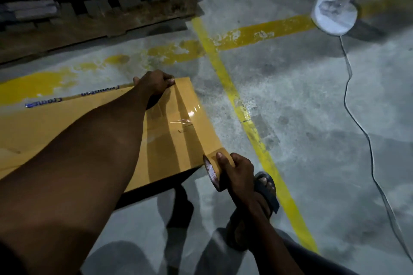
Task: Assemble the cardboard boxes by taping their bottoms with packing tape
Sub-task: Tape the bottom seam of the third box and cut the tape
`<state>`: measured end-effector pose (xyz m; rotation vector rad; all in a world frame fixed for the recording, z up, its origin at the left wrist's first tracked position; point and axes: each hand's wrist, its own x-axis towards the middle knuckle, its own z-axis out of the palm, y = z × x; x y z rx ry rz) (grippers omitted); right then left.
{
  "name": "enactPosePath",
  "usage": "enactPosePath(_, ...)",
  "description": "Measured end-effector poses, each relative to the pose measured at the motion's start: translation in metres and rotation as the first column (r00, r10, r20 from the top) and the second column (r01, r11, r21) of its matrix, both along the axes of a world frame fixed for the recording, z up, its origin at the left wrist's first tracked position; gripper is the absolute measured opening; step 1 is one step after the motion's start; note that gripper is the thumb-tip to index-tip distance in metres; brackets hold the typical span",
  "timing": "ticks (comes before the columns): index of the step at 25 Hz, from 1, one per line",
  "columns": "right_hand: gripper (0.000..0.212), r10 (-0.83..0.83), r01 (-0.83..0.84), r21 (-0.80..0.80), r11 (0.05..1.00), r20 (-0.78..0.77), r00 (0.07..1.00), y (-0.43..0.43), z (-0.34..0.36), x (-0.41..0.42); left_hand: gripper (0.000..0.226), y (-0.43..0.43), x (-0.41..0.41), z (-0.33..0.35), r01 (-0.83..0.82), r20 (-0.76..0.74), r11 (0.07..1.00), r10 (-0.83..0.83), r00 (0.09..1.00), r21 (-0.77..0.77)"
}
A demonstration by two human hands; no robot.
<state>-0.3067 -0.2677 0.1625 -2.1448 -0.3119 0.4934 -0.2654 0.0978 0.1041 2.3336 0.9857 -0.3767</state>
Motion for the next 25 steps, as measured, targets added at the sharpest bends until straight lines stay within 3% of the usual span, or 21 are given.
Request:
enactPosePath(6, 0.067, 0.004, -0.003, -0.120, 0.993, 0.008, 1.000, -0.006, -0.015, -0.016, 0.038, -0.002, 0.004, 0.004, -0.016, 0.027, 1.000, 0.016, 0.999, -0.022)
enactPosePath(13, 0.055, -0.062, 0.052, -0.149, 0.987, -0.067, 0.996, -0.006, -0.031, -0.019, 0.039, -0.008, 0.002, 0.013, 0.031, 0.022, 0.999, -0.032, 0.999, 0.028)
enactPosePath(20, 0.056, -0.089, 0.070, -0.212, 0.975, -0.082, 0.993, -0.003, -0.042, -0.019, 0.038, -0.017, 0.001, 0.025, 0.008, 0.000, 1.000, -0.008, 1.000, 0.030)
enactPosePath(23, 0.054, -0.103, 0.075, -0.238, 0.968, -0.106, 0.989, 0.000, -0.048, -0.021, 0.038, -0.021, -0.003, 0.022, -0.007, 0.072, 0.995, 0.000, 0.997, 0.098)
enactPosePath(25, 0.047, -0.132, 0.107, -0.226, 0.968, -0.098, 0.986, 0.002, -0.052, -0.023, 0.046, -0.030, -0.009, 0.018, -0.016, 0.157, 0.975, -0.020, 0.987, 0.223)
